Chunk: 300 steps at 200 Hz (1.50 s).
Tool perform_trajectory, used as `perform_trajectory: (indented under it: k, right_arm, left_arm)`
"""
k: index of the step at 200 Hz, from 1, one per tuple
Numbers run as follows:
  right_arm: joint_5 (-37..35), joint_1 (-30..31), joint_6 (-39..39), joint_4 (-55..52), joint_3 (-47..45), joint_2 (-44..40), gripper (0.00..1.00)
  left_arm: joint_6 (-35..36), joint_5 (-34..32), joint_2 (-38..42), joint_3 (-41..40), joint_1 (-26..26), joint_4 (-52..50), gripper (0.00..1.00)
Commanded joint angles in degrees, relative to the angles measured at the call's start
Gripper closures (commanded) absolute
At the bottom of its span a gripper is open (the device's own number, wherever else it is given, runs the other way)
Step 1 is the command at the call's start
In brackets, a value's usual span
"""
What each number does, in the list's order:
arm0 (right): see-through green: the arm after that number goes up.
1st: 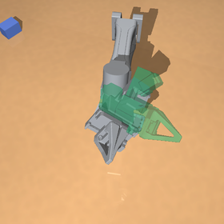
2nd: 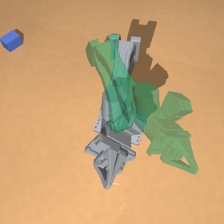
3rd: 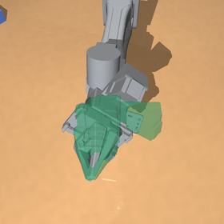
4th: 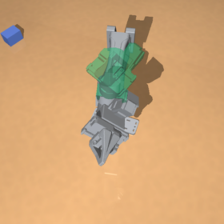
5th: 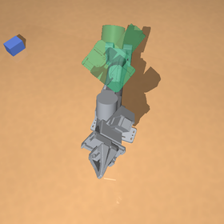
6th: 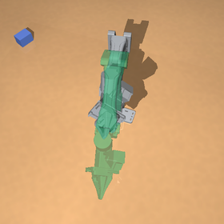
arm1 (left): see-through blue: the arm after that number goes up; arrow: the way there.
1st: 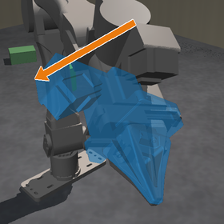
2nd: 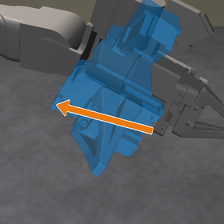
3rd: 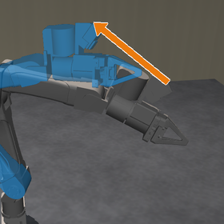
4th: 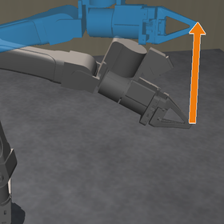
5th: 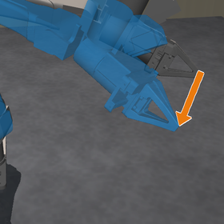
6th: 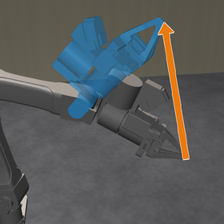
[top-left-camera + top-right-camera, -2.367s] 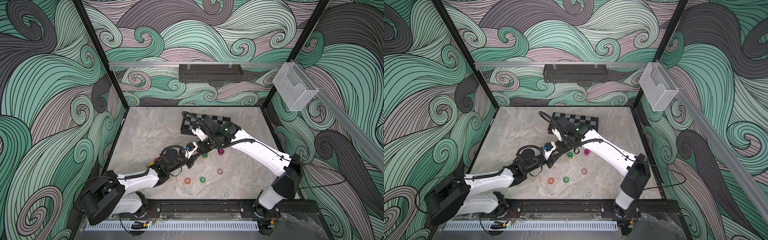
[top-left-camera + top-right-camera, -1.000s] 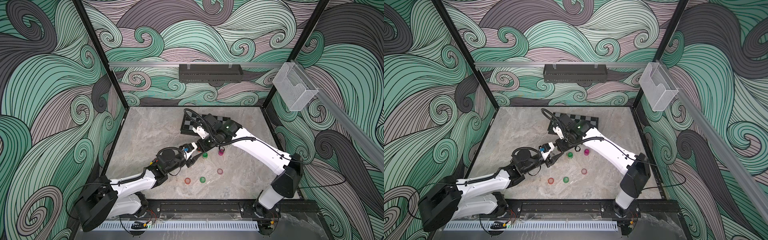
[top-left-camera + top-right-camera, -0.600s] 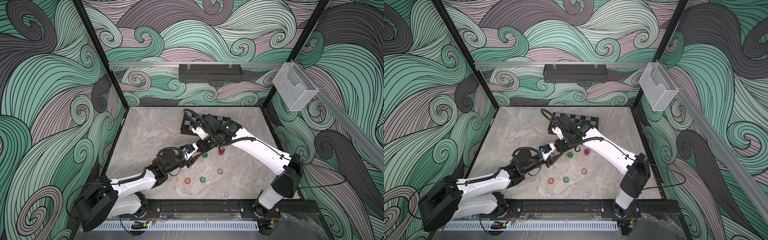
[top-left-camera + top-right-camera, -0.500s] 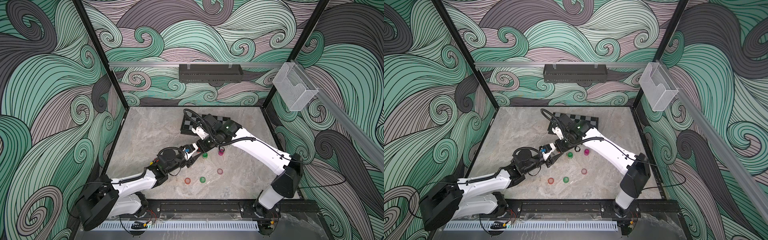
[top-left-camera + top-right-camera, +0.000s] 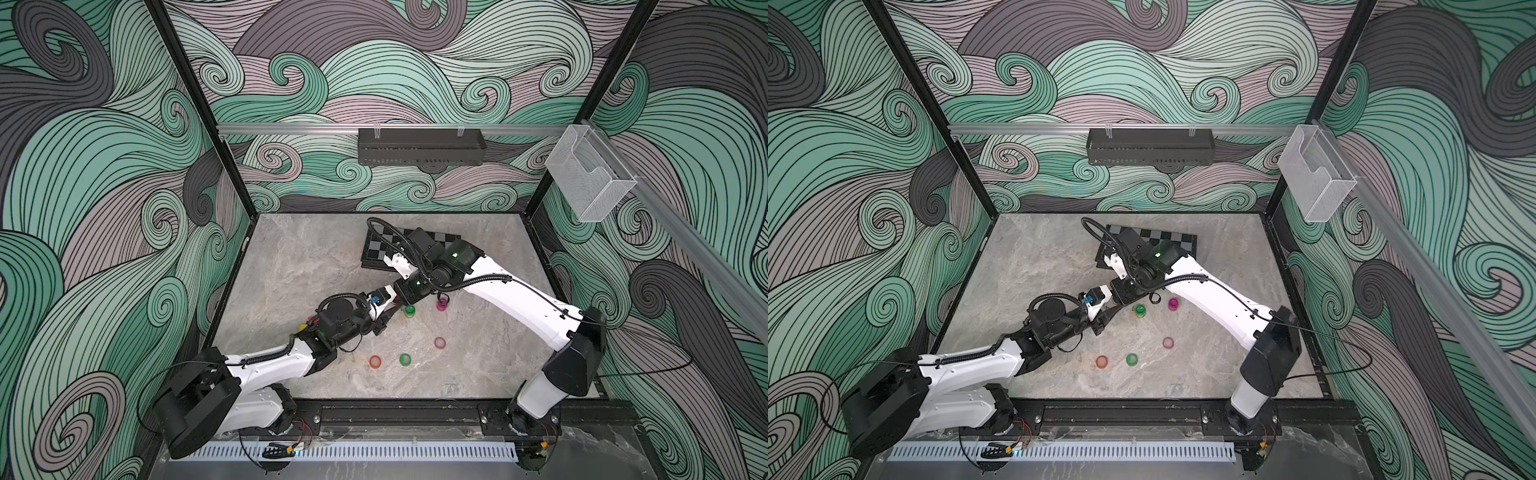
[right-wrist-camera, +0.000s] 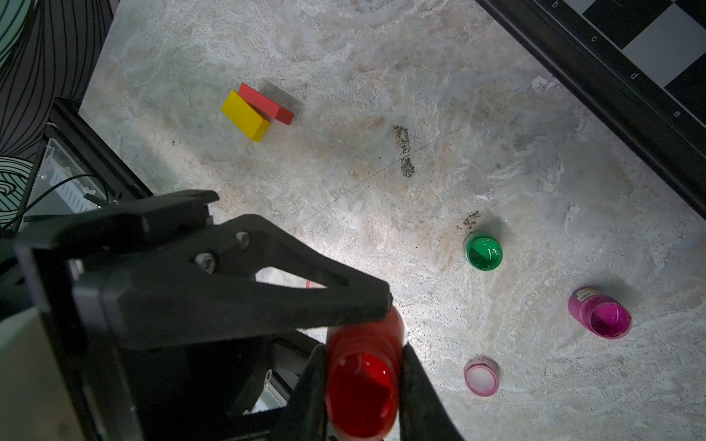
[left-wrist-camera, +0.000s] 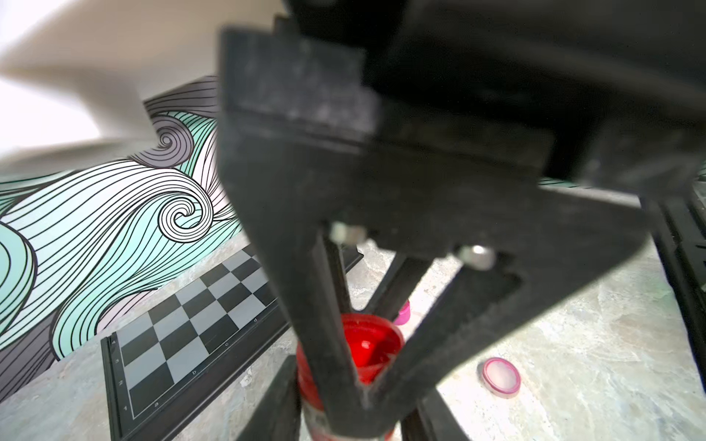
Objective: Close the paint jar lid
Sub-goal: Pick up the paint jar from the center of the board.
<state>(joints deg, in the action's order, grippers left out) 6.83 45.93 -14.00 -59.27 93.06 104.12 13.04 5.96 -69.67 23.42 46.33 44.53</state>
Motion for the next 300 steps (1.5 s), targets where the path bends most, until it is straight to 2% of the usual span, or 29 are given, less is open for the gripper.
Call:
perform_trajectory:
  k: [1, 74, 124, 168, 208, 227, 279, 300]
  right_arm:
    - [0.96, -0.14, -0.24, 1.52, -0.07, -1.1, 0.73]
    - [0.97, -0.14, -0.5, 1.48, 0.2, -0.89, 0.72]
    - [-1.61, -0.23, -0.16, 1.55, 0.98, -2.31, 0.46]
    - [-6.14, -0.66, 0.73, 1.75, 2.03, -7.56, 0.25]
    - [-7.71, -3.16, 0.3, 3.42, 0.56, -12.76, 0.17]
    - [-6.79, -4.54, 0.03, 5.31, -2.29, -14.74, 0.02]
    - [1.85, -5.73, -1.43, 7.17, -6.2, -14.56, 0.02]
    - [1.15, -3.65, -1.56, 7.58, -6.61, -13.61, 0.02]
  left_arm:
    - [0.13, -0.68, 0.15, 0.16, 0.24, 1.02, 0.64]
    - [0.36, 0.63, -0.14, 0.88, 0.26, -0.32, 0.79]
    - [0.68, 0.27, 0.92, 0.41, 0.25, -0.29, 0.82]
    - [1.15, -1.63, 3.37, -2.14, 0.1, 1.43, 0.82]
    - [1.49, -1.38, 4.85, -3.46, -0.37, 1.87, 0.82]
    - [1.7, -1.22, 5.48, -3.89, -0.55, 1.88, 0.82]
    - [2.08, -0.75, 6.29, -3.83, -0.89, 0.44, 0.82]
    - [2.3, -0.37, 6.11, -3.23, -0.89, -0.36, 0.82]
